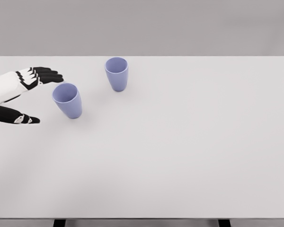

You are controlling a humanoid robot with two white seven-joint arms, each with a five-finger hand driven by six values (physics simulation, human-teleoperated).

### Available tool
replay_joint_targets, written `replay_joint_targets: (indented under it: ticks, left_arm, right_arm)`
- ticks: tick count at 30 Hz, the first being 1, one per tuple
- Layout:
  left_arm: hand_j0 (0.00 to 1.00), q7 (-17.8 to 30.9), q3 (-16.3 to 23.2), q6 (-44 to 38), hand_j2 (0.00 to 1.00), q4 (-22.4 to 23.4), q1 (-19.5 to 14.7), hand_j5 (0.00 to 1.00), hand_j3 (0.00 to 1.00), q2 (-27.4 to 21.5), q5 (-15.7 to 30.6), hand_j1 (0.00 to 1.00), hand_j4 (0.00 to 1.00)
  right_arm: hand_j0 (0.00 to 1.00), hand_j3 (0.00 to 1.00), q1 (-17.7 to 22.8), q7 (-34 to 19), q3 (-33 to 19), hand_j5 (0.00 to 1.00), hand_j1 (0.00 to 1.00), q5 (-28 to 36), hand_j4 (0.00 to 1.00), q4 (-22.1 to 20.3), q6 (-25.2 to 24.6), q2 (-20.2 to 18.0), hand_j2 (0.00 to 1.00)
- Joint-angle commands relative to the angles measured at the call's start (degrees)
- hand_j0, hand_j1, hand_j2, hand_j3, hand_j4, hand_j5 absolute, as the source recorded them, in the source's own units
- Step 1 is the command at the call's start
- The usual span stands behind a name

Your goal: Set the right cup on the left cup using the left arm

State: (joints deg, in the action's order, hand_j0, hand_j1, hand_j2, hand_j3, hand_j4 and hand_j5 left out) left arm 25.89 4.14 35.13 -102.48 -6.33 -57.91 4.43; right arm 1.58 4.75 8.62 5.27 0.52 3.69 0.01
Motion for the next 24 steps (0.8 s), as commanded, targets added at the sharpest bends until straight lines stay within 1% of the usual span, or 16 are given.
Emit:
replay_joint_targets:
  ticks: [1, 7, 8, 9, 11, 12, 13, 14, 15, 17, 19, 20, 23, 24]
  left_arm:
    - [1.0, -0.05, -0.27, -0.13, 1.0, 0.0, 0.0, 1.0, 1.0, -0.19, 0.58, 1.0, 1.0]
    - [1.0, 0.04, -0.27, -0.13, 1.0, 0.0, -0.09, 1.0, 1.0, -0.19, 0.67, 1.0, 1.0]
    - [1.0, -0.05, -0.44, -0.13, 1.0, -0.17, -0.35, 1.0, 1.0, -0.19, 1.27, 1.0, 1.0]
    - [1.0, -0.05, -0.27, -0.13, 1.0, 0.09, -0.97, 1.0, 1.0, -0.19, 3.13, 1.0, 1.0]
    - [1.0, -0.05, -0.36, -0.13, 1.0, 0.09, -0.97, 1.0, 1.0, -0.19, 3.3, 1.0, 1.0]
    - [1.0, -0.05, -0.18, -0.13, 1.0, 0.61, -2.46, 1.0, 1.0, -0.1, 4.26, 1.0, 1.0]
    - [1.0, -0.05, -0.18, -0.13, 1.0, 0.61, -2.46, 1.0, 1.0, -0.1, 4.27, 1.0, 1.0]
    - [1.0, -0.14, 0.17, -0.13, 1.0, 0.61, -2.55, 1.0, 1.0, -0.27, 6.64, 1.0, 1.0]
    - [1.0, -0.14, 0.52, -0.13, 1.0, 0.53, -2.64, 1.0, 1.0, -0.19, 7.34, 1.0, 1.0]
    - [1.0, 0.21, 0.7, -0.13, 1.0, -0.7, -3.51, 1.0, 1.0, -0.19, 7.61, 1.0, 1.0]
    - [1.0, 0.48, 0.87, -0.13, 1.0, -0.7, -4.57, 1.0, 1.0, -0.19, 7.7, 1.0, 1.0]
    - [1.0, 1.87, 1.83, -0.13, 1.0, -0.7, -6.14, 1.0, 1.0, -0.01, 9.44, 1.0, 1.0]
    - [1.0, 1.88, 1.84, -0.13, 1.0, -0.7, -6.15, 1.0, 1.0, -0.01, 9.45, 1.0, 1.0]
    - [1.0, 4.84, 8.89, -17.46, 1.0, -0.7, -11.63, 1.0, 1.0, 0.77, 14.85, 1.0, 1.0]
  right_arm:
    - [1.0, 1.0, 0.0, 0.0, 0.0, 1.0, 1.0, 0.01, 1.0, 0.01, 0.0, -0.01, 1.0]
    - [1.0, 1.0, 0.0, 0.0, 0.0, 1.0, 1.0, 0.01, 1.0, 0.01, 0.0, -0.01, 1.0]
    - [1.0, 1.0, 0.0, 0.0, 0.0, 1.0, 1.0, 0.01, 1.0, 0.01, 0.0, -0.01, 1.0]
    - [1.0, 1.0, 0.0, 0.0, 0.0, 1.0, 1.0, 0.01, 1.0, 0.01, 0.0, -0.01, 1.0]
    - [1.0, 1.0, 0.0, 0.0, 0.0, 1.0, 1.0, 0.01, 1.0, 0.01, 0.0, -0.01, 1.0]
    - [1.0, 1.0, 0.0, 0.0, 0.0, 1.0, 1.0, 0.01, 1.0, 0.01, 0.0, -0.01, 1.0]
    - [1.0, 1.0, 0.0, 0.0, 0.0, 1.0, 1.0, 0.01, 1.0, 0.01, 0.0, -0.01, 1.0]
    - [1.0, 1.0, 0.0, 0.0, 0.0, 1.0, 1.0, 0.01, 1.0, 0.01, 0.0, -0.01, 1.0]
    - [1.0, 1.0, 0.0, 0.0, 0.0, 1.0, 1.0, 0.01, 1.0, 0.01, 0.0, -0.01, 1.0]
    - [1.0, 1.0, 0.0, 0.0, 0.0, 1.0, 1.0, 0.01, 1.0, 0.01, 0.0, -0.01, 1.0]
    - [1.0, 1.0, 0.0, 0.0, 0.0, 1.0, 1.0, 0.01, 1.0, 0.01, 0.0, -0.01, 1.0]
    - [1.0, 1.0, 0.0, 0.0, 0.0, 1.0, 1.0, 0.01, 1.0, 0.01, 0.0, -0.01, 1.0]
    - [1.0, 1.0, 0.0, 0.0, 0.0, 1.0, 1.0, 0.01, 1.0, 0.01, 0.0, -0.01, 1.0]
    - [1.0, 1.0, 0.0, 0.0, 0.0, 1.0, 1.0, 0.01, 1.0, 0.01, 0.0, -0.01, 1.0]
